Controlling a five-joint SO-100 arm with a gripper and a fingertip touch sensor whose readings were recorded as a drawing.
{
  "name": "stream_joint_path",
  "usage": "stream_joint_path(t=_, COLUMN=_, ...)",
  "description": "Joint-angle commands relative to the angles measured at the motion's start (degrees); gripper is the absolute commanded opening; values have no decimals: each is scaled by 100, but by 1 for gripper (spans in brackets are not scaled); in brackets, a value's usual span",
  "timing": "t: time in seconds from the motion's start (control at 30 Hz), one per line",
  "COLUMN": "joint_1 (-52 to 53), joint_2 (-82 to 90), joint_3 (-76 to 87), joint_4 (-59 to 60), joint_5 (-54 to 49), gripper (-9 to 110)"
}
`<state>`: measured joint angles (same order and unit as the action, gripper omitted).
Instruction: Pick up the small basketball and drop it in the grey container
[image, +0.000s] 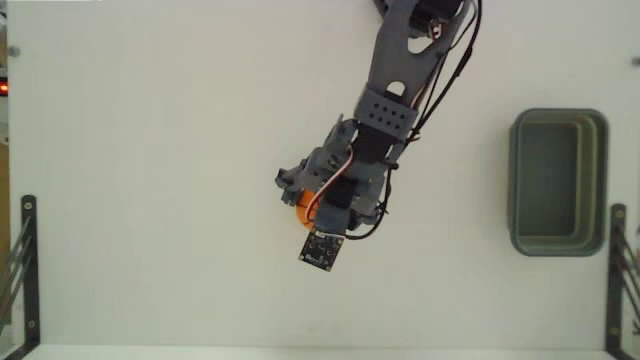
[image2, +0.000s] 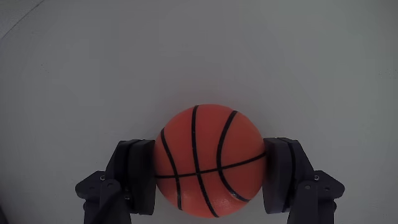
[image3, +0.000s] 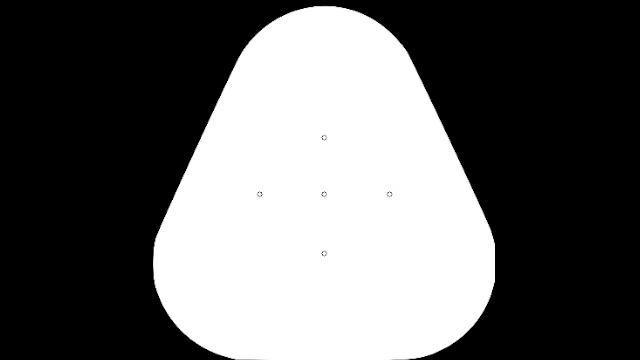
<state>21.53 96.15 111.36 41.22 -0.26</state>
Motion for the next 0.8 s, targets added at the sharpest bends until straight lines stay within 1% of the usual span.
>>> stream_joint_path(t=0.0, joint_1=128, joint_2=170, joint_3=24, joint_4=-57, joint_5=26, gripper=105)
stream_joint_path(t=0.77, joint_1=128, joint_2=170, joint_3=24, joint_4=-57, joint_5=26, gripper=100)
